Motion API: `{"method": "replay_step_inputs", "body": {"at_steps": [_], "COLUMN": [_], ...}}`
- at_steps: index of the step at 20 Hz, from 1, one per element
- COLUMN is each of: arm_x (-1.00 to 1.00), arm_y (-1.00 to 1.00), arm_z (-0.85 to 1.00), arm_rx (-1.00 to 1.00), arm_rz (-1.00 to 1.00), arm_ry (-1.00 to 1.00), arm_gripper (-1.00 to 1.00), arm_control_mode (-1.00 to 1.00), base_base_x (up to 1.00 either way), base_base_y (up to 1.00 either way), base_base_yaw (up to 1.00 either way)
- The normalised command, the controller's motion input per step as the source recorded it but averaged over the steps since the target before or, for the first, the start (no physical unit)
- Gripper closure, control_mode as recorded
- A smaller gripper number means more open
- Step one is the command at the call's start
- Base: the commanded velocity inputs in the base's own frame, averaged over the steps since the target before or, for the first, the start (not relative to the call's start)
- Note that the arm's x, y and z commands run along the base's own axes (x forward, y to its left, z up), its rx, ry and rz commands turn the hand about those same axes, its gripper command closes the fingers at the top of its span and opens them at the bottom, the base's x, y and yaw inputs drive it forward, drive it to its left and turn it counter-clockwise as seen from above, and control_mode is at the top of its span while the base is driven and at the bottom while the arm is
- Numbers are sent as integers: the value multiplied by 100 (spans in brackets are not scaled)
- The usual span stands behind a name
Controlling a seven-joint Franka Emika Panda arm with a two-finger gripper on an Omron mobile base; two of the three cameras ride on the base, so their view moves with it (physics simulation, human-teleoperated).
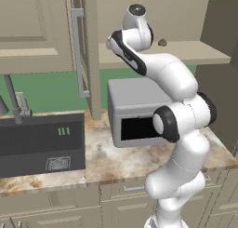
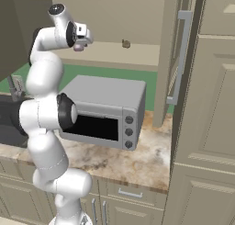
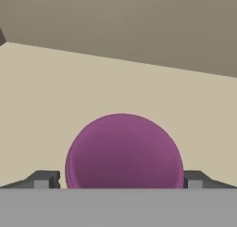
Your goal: Pick the avocado and bread from the counter and place them on the plate. Then pick the jam from the cabinet and place it next to the plate. Lastly close the cabinet door.
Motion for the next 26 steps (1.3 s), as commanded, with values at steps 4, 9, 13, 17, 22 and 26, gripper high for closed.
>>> {"method": "replay_step_inputs", "body": {"at_steps": [4,9,13,17,22,26], "arm_x": [11,0,-32,-50,-72,-91], "arm_y": [3,3,-2,-1,0,-7], "arm_z": [-2,0,0,0,3,31], "arm_rx": [0,0,2,5,9,16], "arm_rz": [0,0,0,0,0,0], "arm_ry": [0,-1,-12,-20,-12,-1], "arm_gripper": [-100,100,100,100,100,100], "arm_control_mode": [-100,-100,-100,-100,-100,-100], "base_base_x": [0,0,0,0,0,0], "base_base_y": [0,0,0,0,0,0], "base_base_yaw": [0,0,0,0,0,0]}}
